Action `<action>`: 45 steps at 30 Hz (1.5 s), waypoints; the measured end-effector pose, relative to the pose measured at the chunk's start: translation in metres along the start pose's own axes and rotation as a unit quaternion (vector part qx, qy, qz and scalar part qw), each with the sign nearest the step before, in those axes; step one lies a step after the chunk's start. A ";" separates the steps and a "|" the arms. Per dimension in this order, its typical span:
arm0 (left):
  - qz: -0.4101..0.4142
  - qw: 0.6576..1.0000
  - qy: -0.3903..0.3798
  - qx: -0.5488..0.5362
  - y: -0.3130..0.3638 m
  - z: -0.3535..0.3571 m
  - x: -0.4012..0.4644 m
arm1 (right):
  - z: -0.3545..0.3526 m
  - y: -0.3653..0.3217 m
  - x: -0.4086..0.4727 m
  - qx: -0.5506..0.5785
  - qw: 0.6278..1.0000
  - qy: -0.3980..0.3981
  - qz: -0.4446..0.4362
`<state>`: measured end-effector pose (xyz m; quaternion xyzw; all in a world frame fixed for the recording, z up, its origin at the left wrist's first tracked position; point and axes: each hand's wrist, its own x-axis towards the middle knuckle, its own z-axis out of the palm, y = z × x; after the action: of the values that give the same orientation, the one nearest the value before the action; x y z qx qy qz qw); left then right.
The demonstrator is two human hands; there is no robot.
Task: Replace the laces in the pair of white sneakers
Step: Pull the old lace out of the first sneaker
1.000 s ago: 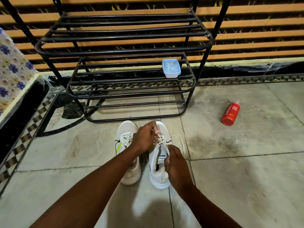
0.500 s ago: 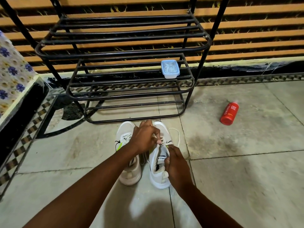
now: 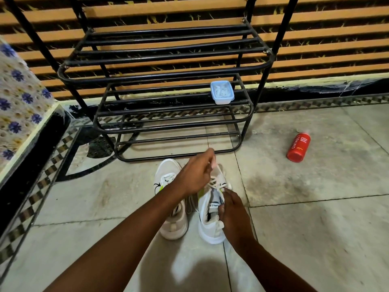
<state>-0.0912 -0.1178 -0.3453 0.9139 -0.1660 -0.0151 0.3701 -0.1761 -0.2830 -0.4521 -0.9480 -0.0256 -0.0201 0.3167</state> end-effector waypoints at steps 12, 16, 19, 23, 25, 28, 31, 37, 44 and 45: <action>-0.060 0.932 -0.134 0.330 0.008 0.016 -0.001 | 0.003 -0.003 0.002 -0.054 0.998 0.003 -0.036; -0.066 0.953 -0.034 0.295 0.009 0.008 -0.006 | 0.000 -0.002 0.002 -0.083 0.996 0.003 -0.040; -0.120 0.975 0.136 0.127 -0.005 0.001 -0.007 | -0.002 -0.006 0.005 -0.085 0.996 -0.002 -0.018; -0.151 0.921 0.220 -0.284 -0.006 -0.008 -0.004 | -0.001 -0.011 0.004 -0.089 0.996 0.011 -0.027; -0.156 0.904 0.218 -0.332 0.000 -0.006 -0.002 | -0.002 -0.011 0.004 -0.099 0.994 0.018 -0.033; -0.079 0.970 0.156 -0.168 -0.009 -0.003 -0.007 | -0.001 -0.011 0.004 -0.116 0.992 0.026 -0.043; 0.033 0.997 0.006 0.076 -0.026 0.003 -0.014 | -0.001 -0.010 0.005 -0.121 0.991 0.031 -0.049; 0.063 0.963 -0.085 0.247 -0.023 0.004 -0.021 | 0.001 -0.009 0.004 -0.118 0.991 0.036 -0.050; -0.015 0.980 0.143 0.137 -0.030 -0.031 -0.015 | -0.001 -0.008 0.006 -0.111 0.992 0.032 -0.053; -0.026 0.977 0.167 0.129 -0.029 -0.032 -0.015 | -0.001 -0.009 0.006 -0.110 0.992 0.036 -0.058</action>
<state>-0.0921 -0.0726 -0.3433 0.9477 -0.0780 0.1499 0.2708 -0.1710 -0.2759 -0.4457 -0.9727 -0.0670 -0.0752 0.2092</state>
